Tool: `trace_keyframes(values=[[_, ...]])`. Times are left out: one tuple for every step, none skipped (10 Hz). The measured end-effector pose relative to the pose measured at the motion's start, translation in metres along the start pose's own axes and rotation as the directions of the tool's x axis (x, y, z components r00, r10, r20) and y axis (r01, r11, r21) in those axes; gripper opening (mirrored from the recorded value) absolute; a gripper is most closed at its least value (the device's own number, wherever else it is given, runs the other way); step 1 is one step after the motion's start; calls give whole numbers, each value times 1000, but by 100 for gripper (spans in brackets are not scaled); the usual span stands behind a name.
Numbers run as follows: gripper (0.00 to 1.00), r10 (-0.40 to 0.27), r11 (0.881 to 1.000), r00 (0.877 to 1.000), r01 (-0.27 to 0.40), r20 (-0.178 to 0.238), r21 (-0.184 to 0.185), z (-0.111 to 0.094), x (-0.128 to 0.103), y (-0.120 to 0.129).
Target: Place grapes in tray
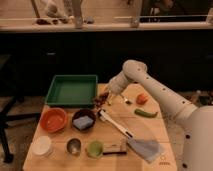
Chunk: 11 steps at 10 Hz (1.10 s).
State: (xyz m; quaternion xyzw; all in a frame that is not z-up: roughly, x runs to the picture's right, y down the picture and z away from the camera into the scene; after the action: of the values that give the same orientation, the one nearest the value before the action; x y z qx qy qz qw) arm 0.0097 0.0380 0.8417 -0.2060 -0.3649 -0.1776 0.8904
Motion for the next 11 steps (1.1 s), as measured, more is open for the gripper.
trace_keyframes(values=[[0,1,1000,1000,-1,-1,0,-1,1,0],[0,1,1000,1000,-1,-1,1,-1,1,1],[0,-1,1000,1000,1,0,0,0,0,0],[0,-2,1000,1000,2,1,-1,1,-1,0],[0,-2,1000,1000,2,0,0,1,-1,0],[0,-2,1000,1000,2,-1,4,0,0,0],[0,23,999,1000,-23,-4,29,-2,2,-3],[0,55,996,998,-55,-4,65,-5,5,-9],[0,84,990,996,-84,2,113,-12,8,-18],[0,104,983,995,-104,11,149,-18,9,-25],[0,121,976,992,-123,22,182,-24,12,-31]])
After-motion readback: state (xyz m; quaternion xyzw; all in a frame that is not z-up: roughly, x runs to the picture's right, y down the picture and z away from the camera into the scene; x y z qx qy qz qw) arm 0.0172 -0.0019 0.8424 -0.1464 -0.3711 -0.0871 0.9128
